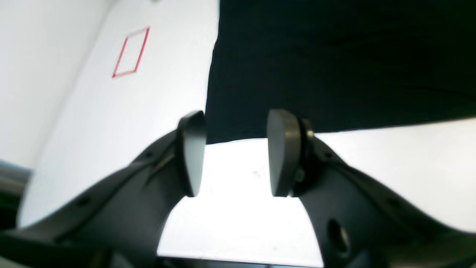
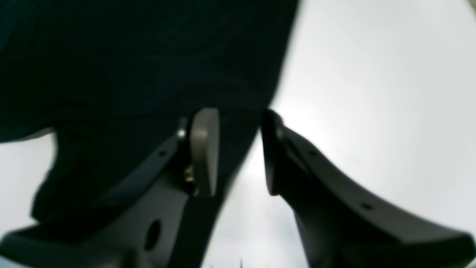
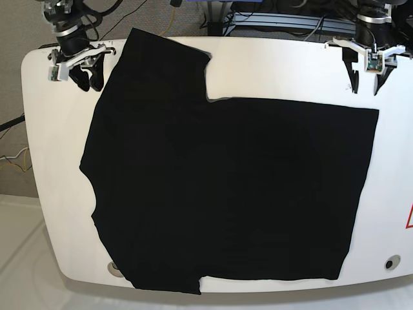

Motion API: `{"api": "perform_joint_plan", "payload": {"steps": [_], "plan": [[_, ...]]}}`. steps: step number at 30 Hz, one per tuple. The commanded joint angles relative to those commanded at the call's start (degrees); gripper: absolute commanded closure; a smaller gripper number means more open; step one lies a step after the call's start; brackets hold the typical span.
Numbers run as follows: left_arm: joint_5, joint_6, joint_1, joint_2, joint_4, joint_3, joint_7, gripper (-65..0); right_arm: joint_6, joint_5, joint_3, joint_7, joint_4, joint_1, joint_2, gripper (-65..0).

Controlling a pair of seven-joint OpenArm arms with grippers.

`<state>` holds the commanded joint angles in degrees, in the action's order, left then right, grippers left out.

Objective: Fold the T-shirt properly
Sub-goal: 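Grasp the shirt's collar-edge corners with both grippers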

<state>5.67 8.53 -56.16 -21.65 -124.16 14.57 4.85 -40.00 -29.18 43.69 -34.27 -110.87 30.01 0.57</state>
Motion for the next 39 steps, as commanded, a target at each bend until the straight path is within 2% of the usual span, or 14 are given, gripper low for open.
{"api": "perform_joint_plan", "payload": {"steps": [1, 9, 11, 19, 23, 29, 33, 39], "plan": [[-0.1, 0.1, 0.2, -0.5, 0.6, -0.2, 1.3, -22.3, 0.00, 0.3, 0.0, -1.8, -0.2, -0.6, -0.4, -20.6], [-0.3, 0.0, 3.2, -0.9, 3.5, -0.5, 4.2, -19.5, 0.00, -0.1, -0.5, -2.3, 0.0, -0.3, -0.7, -20.8], [0.1, -0.3, 6.1, 0.0, 5.9, -0.2, 4.7, -20.7, 0.00, -0.7, -0.3, -2.1, -0.2, 1.0, -0.8, -20.3], [0.7, -0.6, 9.1, 0.4, 7.0, -0.4, 5.1, -24.8, 0.00, -2.0, 0.4, -1.7, 0.5, 1.1, -0.2, -19.8], [3.8, -0.6, 10.3, 0.1, 6.7, -0.6, 4.7, -28.2, 0.00, -1.2, 0.6, -2.3, 2.1, -2.0, 1.5, -20.0], [4.7, -0.6, 10.3, 0.0, 6.5, -0.4, 3.6, -28.2, 0.00, -1.4, 0.7, -2.4, 5.6, -4.3, 2.0, -20.0], [3.0, -0.7, 9.8, 0.1, 6.7, -0.5, 3.1, -26.1, 0.00, -3.2, 0.1, -3.7, 9.8, -6.7, 0.6, -19.7], [4.8, -0.7, 9.8, 0.1, 6.9, -0.6, 2.7, -25.7, 0.00, -8.6, -2.6, -4.9, 12.4, -8.3, -0.1, -19.9]]}}
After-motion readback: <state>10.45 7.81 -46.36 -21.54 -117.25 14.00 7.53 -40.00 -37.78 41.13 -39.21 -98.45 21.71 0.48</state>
